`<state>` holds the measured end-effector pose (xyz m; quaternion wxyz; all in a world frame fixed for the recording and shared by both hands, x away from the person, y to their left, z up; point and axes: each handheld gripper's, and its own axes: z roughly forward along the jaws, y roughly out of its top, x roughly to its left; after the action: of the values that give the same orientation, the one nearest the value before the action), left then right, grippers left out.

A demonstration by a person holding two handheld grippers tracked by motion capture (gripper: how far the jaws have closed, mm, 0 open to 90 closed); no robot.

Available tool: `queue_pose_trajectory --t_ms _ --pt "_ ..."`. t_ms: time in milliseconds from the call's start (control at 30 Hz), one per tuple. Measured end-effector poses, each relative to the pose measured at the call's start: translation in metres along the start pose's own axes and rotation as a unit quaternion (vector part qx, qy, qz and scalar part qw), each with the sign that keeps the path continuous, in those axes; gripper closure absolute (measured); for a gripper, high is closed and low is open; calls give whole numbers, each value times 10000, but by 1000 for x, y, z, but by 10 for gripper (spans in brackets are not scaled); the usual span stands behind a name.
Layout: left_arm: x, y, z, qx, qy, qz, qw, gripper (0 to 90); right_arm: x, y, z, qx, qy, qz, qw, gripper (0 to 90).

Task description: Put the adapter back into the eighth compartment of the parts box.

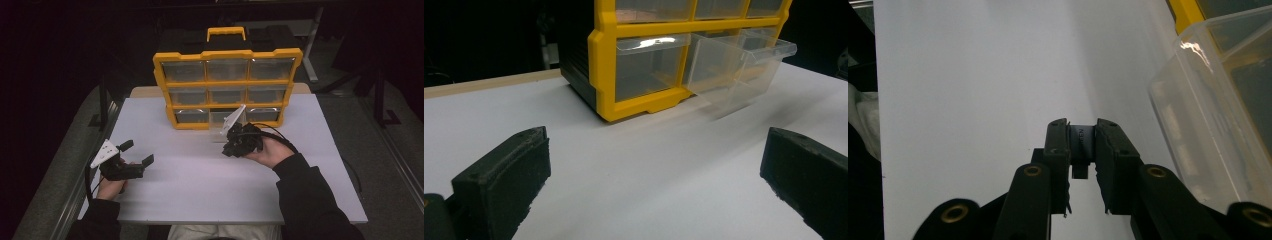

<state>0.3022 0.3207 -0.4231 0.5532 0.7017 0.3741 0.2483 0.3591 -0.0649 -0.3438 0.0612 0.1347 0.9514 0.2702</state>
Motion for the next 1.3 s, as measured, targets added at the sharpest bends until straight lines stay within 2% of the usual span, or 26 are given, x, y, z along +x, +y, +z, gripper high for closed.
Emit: queue_pose_trajectory --t_ms 633,1300 --pt "0 0 -1 -23 -26 -20 10000 0 -19 5 -11 -76 -141 93 9998 745" --pt "0 0 -1 -25 -24 -28 10000 0 -43 22 -38 -157 -412 147 9989 745"
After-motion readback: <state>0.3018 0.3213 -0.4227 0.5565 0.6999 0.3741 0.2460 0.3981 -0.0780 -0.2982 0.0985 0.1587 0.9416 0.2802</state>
